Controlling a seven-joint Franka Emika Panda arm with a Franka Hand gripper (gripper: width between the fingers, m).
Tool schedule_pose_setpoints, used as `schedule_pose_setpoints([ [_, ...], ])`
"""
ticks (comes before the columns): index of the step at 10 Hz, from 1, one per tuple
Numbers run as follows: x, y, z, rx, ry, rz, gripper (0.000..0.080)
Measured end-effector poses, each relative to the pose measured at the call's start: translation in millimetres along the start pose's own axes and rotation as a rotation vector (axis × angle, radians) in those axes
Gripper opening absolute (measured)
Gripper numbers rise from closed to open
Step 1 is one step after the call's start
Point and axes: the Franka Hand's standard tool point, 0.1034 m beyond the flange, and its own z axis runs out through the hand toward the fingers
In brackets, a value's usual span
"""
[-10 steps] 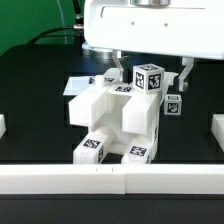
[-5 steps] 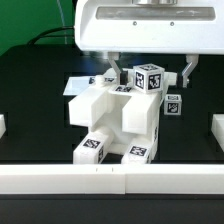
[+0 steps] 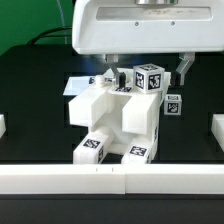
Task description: Assemble chair
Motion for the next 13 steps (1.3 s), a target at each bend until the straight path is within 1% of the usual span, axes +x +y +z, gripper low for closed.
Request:
schedule_pose_setpoints([
  [3, -0.4, 1.5, 0.2, 0.0, 0.0, -0.102, 0.0649],
  [4, -0.7, 1.5, 0.9, 0.0, -0.002, -0.097, 0.0515],
  [5, -0.8, 1.5, 1.2, 0.0, -0.002, -0.082, 0.0365],
  [6, -0.9, 1.5, 1.4, 0.0, -0.002, -0.06, 0.0365],
  [7, -1.0, 1.6, 1.5, 0.0, -0.002, -0.057, 0.0268],
  [8, -1.2, 1.6, 2.0, 0.0, -0.003, -0.023, 0.0269],
  [10, -0.8, 2.2, 2.6, 0.007, -0.001, 0.153, 0.0269],
  [13, -1.0, 2.5, 2.7, 0.01, -0.003, 0.407, 0.0269],
])
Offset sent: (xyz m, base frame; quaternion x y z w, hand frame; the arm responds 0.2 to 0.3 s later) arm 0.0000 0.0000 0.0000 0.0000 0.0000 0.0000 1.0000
